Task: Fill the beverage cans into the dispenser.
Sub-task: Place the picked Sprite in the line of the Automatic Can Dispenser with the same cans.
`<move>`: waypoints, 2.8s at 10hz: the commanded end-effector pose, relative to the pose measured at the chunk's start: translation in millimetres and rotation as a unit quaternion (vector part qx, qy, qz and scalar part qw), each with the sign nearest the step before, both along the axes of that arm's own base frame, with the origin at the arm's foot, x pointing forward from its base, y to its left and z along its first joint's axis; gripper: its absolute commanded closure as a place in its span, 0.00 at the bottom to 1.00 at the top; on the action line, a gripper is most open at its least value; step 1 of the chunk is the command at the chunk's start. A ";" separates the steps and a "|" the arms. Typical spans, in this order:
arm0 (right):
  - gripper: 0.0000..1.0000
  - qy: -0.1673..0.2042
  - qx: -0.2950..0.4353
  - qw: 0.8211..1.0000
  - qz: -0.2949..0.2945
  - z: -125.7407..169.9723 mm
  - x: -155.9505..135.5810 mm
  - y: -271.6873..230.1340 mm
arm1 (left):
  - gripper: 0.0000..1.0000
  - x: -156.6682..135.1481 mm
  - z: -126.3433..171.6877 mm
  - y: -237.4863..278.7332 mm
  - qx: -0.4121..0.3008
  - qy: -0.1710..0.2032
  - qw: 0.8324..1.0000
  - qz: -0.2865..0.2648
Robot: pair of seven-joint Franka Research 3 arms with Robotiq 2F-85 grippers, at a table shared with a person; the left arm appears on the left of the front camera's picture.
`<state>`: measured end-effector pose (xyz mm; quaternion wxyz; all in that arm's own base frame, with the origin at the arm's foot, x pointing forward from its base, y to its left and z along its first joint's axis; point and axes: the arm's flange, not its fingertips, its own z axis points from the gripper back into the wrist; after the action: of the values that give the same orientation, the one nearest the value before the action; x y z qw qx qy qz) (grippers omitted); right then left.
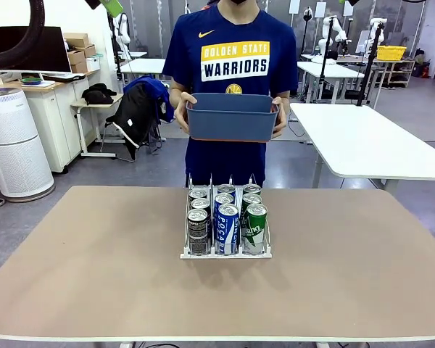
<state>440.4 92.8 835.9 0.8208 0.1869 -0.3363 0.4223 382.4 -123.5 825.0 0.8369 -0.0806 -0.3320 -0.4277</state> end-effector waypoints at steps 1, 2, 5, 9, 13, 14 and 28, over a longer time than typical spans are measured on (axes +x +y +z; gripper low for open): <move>0.00 0.000 0.002 1.000 0.001 -0.1 -0.1 -0.8 | 0.00 -1.8 -0.5 1.6 0.000 0.000 1.000 0.000; 0.00 0.000 0.002 1.000 0.001 -0.1 -0.1 -0.8 | 0.00 -1.8 -0.5 1.6 0.000 0.000 1.000 0.000; 0.00 0.000 0.002 1.000 0.001 -0.1 -0.1 -0.8 | 0.00 -1.8 -0.5 1.6 0.000 0.000 1.000 0.000; 0.00 0.000 0.002 1.000 0.001 -0.1 -0.1 -0.8 | 0.00 -1.8 -0.5 1.6 0.000 0.000 1.000 0.000; 0.00 0.000 0.002 1.000 0.001 -0.1 -0.1 -0.8 | 0.00 -1.8 -0.5 1.6 0.000 0.000 1.000 0.000; 0.00 0.000 0.002 1.000 0.001 -0.1 -0.1 -0.8 | 0.00 -1.8 -0.5 1.6 0.000 0.000 1.000 0.000; 0.00 0.000 0.002 1.000 0.001 -0.1 -0.1 -0.8 | 0.00 -1.8 -0.5 1.6 0.000 0.000 1.000 0.000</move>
<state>440.6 91.7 835.9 0.8214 0.1862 -0.3365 0.4211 382.4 -123.5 825.0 0.8369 -0.0806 -0.3320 -0.4277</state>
